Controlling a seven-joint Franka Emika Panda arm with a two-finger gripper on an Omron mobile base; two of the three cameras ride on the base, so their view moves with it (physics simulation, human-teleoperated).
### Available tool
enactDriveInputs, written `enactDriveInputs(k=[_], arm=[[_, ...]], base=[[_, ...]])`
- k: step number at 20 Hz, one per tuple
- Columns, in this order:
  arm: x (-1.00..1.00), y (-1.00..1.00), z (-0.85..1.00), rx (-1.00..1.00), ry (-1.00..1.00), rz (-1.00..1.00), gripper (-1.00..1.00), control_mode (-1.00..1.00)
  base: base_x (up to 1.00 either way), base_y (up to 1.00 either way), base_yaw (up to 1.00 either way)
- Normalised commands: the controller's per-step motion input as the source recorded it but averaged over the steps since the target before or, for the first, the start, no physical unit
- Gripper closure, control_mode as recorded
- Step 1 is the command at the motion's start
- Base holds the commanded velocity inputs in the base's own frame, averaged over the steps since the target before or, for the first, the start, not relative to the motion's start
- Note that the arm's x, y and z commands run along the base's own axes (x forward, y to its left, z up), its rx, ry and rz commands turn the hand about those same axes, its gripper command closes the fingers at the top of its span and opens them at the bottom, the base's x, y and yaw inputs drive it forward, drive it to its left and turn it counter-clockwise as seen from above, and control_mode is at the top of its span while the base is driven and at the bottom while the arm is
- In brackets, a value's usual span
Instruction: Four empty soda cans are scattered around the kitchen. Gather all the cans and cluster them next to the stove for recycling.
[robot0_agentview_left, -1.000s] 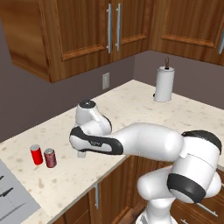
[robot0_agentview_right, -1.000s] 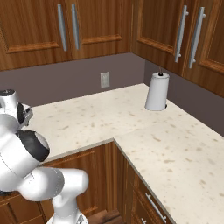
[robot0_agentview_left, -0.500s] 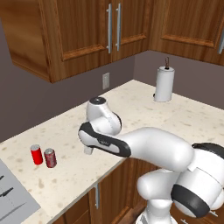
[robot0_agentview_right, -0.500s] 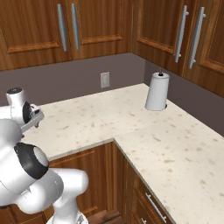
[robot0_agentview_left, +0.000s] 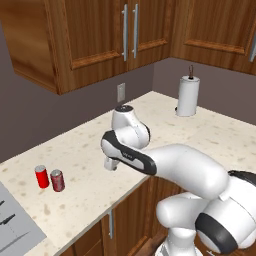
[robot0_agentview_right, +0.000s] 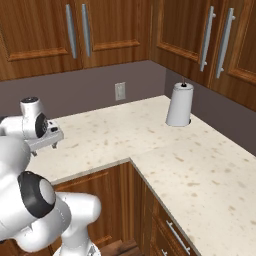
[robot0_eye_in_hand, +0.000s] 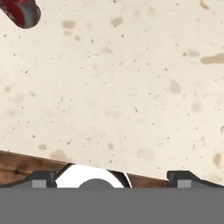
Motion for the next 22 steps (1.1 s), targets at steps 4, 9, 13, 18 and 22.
enactDriveInputs(k=[4, 9, 13, 18, 22], arm=[[0.00, -0.51, 0.01, 0.00, 0.07, -0.30, -1.00, -1.00], [0.00, -0.48, 0.05, 0.00, 0.09, -0.27, -1.00, -1.00], [0.00, -0.44, 0.06, 0.01, 0.05, -0.26, -1.00, -1.00], [0.00, -0.39, 0.01, 0.02, 0.00, -0.21, -1.00, -1.00], [0.00, -0.38, 0.00, 0.02, 0.00, -0.18, -1.00, -1.00]], base=[[0.00, 0.00, 0.00], [0.00, 0.00, 0.00], [0.00, 0.00, 0.00], [0.00, 0.00, 0.00], [0.00, 0.00, 0.00]])
